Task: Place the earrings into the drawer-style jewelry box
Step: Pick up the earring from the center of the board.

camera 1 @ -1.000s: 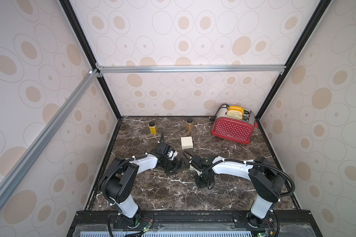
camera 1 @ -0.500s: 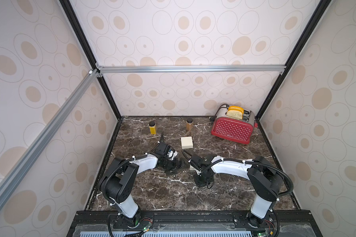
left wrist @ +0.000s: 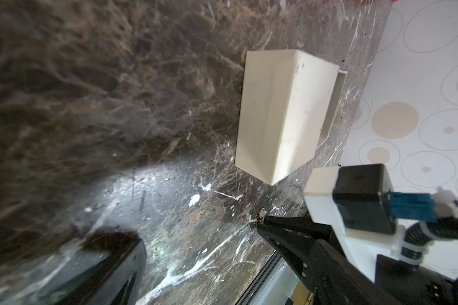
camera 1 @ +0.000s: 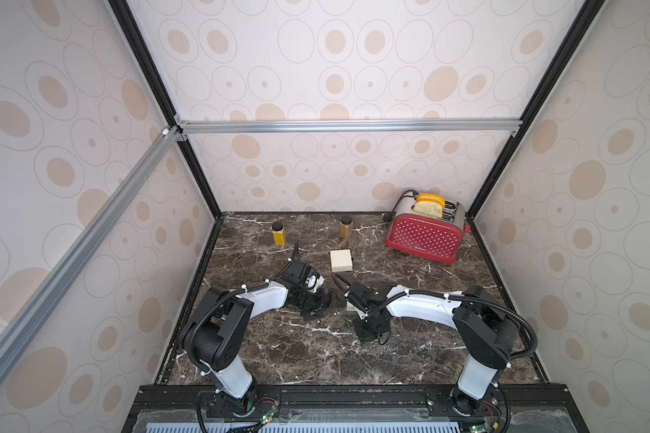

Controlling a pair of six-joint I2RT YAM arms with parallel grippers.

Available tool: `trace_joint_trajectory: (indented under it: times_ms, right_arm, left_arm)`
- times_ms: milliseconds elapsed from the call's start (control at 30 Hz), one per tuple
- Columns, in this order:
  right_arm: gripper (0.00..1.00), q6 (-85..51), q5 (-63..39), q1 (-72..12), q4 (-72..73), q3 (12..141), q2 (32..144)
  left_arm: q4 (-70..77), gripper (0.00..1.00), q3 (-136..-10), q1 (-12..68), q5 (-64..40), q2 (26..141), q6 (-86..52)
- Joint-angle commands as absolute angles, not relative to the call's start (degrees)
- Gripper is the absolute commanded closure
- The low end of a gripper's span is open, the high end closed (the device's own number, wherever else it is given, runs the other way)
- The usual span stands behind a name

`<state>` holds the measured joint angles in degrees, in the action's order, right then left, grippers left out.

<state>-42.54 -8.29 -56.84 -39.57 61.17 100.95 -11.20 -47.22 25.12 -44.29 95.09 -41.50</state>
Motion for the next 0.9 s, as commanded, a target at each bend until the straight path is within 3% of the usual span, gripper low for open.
trace_joint_trajectory:
  times_ms: [0, 133, 500, 667, 867]
  right_arm:
    - [0.95, -41.74, -10.40, -56.96, -33.32, 58.46, 97.92]
    - [1.00, -39.91, -12.69, -55.93, -23.72, 53.92, 93.45]
    - [1.00, -35.23, -13.20, -53.19, 3.37, 41.97, 84.98]
    - [1.00, -33.81, -13.85, -51.52, 10.54, 40.09, 84.09]
    - [1.00, -34.03, -16.36, -49.75, 16.60, 38.33, 83.19]
  left_arm:
    - [-12.60, 0.01, -47.11, 24.53, -42.91, 95.35, -41.02]
    - [-12.77, 0.01, -47.70, 24.52, -43.03, 95.11, -41.22]
    - [-8.80, 0.03, -48.17, 24.52, -46.78, 91.48, -44.20]
    - [-6.16, 0.18, -47.75, 24.57, -50.04, 88.83, -45.02]
    - [-2.34, 0.50, -47.46, 24.58, -52.28, 86.01, -47.19]
